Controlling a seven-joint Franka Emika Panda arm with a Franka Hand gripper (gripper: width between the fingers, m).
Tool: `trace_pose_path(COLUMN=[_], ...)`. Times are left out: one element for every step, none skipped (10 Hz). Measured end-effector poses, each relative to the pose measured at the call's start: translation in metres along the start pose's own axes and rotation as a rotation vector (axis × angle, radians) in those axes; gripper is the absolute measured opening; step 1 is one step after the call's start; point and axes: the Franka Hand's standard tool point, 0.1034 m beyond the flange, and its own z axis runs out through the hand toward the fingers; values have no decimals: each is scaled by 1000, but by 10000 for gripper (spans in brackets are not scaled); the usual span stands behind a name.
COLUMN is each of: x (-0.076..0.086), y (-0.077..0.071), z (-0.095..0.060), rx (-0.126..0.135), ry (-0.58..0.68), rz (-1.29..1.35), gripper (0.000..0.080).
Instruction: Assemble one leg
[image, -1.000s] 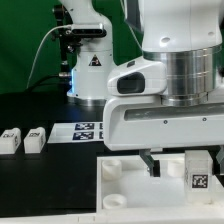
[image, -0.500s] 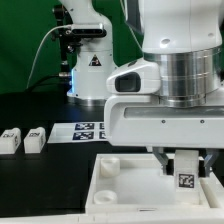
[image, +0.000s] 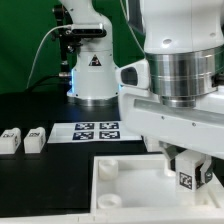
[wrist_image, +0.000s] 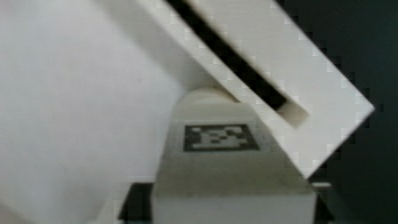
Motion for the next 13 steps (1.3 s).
trace_pose_path(x=[-3, -4, -3, -2, -1, -1, 2, 2, 2, 1, 1, 0, -6], y=[0, 1, 1, 2, 2, 2, 4, 4, 4, 4, 4, 4, 5], z=[1, 1, 0, 0, 0, 0, -1, -1, 0, 0, 0, 0, 0], rx=[30, 53, 58, 61, 62, 63, 71, 72, 70, 70, 70, 75, 90], ry=[7, 19, 7, -10, -21, -25, -23, -22, -22, -22, -22, -22, -17], rz=[176, 363, 477, 582, 642, 709, 736, 728, 726, 726, 725, 722, 712], gripper=[290, 290, 291, 291, 291, 291, 291, 293, 293, 473, 473, 608, 637])
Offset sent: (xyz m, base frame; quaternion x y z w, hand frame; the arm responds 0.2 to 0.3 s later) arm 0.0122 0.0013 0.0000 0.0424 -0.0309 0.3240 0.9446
